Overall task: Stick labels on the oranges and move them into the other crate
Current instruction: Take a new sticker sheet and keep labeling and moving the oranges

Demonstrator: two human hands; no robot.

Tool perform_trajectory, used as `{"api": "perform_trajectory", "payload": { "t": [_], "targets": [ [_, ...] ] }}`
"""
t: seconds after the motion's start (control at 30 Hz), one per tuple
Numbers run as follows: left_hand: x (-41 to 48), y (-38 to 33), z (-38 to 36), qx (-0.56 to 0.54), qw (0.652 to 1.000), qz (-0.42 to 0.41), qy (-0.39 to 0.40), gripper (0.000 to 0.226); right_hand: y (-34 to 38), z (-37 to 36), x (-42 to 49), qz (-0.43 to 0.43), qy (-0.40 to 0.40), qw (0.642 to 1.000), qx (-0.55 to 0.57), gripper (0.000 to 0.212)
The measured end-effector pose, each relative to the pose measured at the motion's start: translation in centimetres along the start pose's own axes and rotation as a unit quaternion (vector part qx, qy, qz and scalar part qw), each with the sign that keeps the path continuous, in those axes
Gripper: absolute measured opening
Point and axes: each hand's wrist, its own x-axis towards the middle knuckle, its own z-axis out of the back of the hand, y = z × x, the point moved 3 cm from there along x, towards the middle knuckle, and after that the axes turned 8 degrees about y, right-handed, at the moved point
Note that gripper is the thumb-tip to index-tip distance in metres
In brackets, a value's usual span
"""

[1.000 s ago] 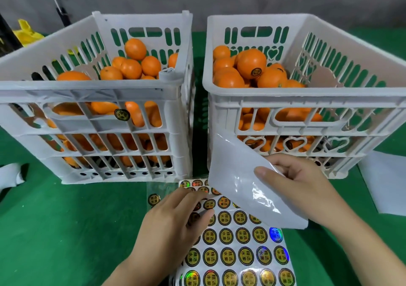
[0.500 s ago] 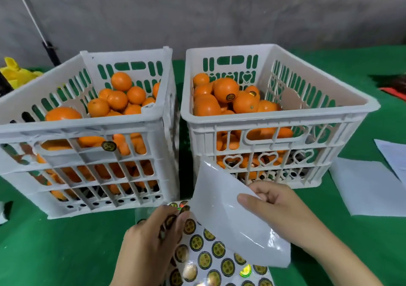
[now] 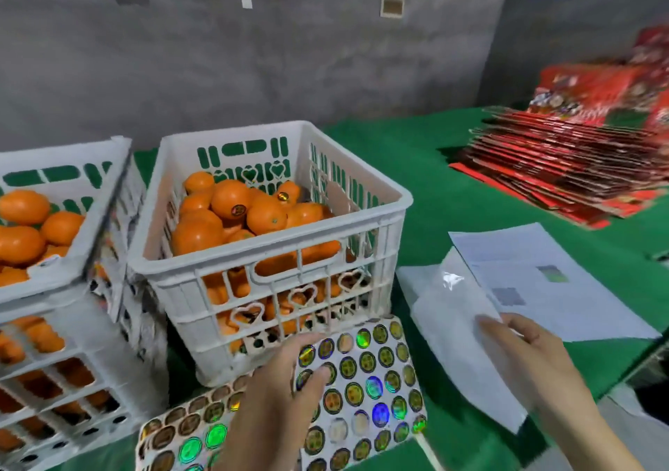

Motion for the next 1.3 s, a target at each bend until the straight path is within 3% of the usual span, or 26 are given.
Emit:
{"api": "perform_trajectory", "payload": {
  "t": [0.07, 0.1, 0.17, 0.23, 0.3, 0.37, 0.43, 0.53, 0.6, 0.7, 0.77, 0.83, 0.93, 1.1, 1.2, 1.3],
  "targets": [
    [2.2, -0.4, -1.6, 0.012, 1.000, 0.004, 0.025, 0.027, -1.1, 1.1, 1.8, 0.002, -0.046, 0.999, 0.012, 0.015],
    [3.2, -0.6, -2.4, 0.025, 0.999, 0.005, 0.035, 0.025, -1.4, 1.3, 2.8, -0.002, -0.054, 0.999, -0.001, 0.018],
    [4.9, -1.0, -3.8, 0.068, 0.996, 0.000, 0.051, 0.027, -2.1, 1.2, 4.7, -0.003, -0.063, 0.997, -0.044, 0.042],
    [5.8, -1.5, -4.6, 0.103, 0.993, -0.016, 0.056, 0.029, -2.2, 0.9, 5.9, 0.019, -0.085, 0.988, -0.129, 0.046],
    [6.3, -1.9, -5.0, 0.133, 0.990, -0.026, 0.049, 0.030, -2.4, 0.6, 6.7, 0.043, -0.119, 0.954, -0.271, 0.052],
    [6.5, -2.2, -5.3, 0.163, 0.986, -0.026, 0.040, 0.030, -2.8, 0.4, 7.3, 0.043, -0.154, 0.898, -0.411, 0.059],
    [6.7, -2.1, -5.4, 0.165, 0.985, -0.023, 0.043, 0.031, -3.6, 0.0, 7.6, 0.020, -0.178, 0.857, -0.483, 0.064],
    [6.6, -2.4, -5.2, 0.170, 0.984, -0.027, 0.052, 0.032, -4.0, -0.9, 7.2, -0.001, -0.166, 0.826, -0.539, 0.063],
    [6.2, -3.2, -4.7, 0.170, 0.983, -0.036, 0.064, 0.033, -3.0, -0.9, 6.5, 0.037, -0.167, 0.844, -0.508, 0.053],
    [5.4, -5.0, -3.1, 0.167, 0.981, -0.050, 0.090, 0.034, 0.8, -0.2, 4.5, 0.173, -0.203, 0.894, -0.360, 0.025],
    [5.0, -6.3, -1.7, 0.154, 0.981, -0.063, 0.099, 0.034, 4.5, 0.3, 2.5, 0.261, -0.224, 0.904, -0.255, 0.021],
    [4.3, -8.0, 0.0, 0.111, 0.985, -0.076, 0.104, 0.034, 8.8, 0.2, 0.4, 0.342, -0.227, 0.889, -0.202, 0.030],
    [3.1, -9.8, 3.0, -0.004, 0.989, -0.080, 0.121, 0.036, 14.3, -1.2, -2.6, 0.431, -0.191, 0.854, -0.218, 0.039],
    [1.5, -11.2, 9.5, -0.072, 0.991, -0.086, 0.077, 0.039, 21.0, -6.3, -5.1, 0.417, -0.052, 0.855, -0.303, 0.057],
    [0.9, -11.8, 14.6, -0.052, 0.993, -0.093, 0.044, 0.038, 24.4, -10.7, -4.7, 0.421, 0.003, 0.819, -0.390, 0.072],
    [1.0, -12.5, 20.0, -0.040, 0.994, -0.097, 0.002, 0.032, 28.7, -15.5, -4.0, 0.486, 0.035, 0.792, -0.367, 0.076]
  ]
}}
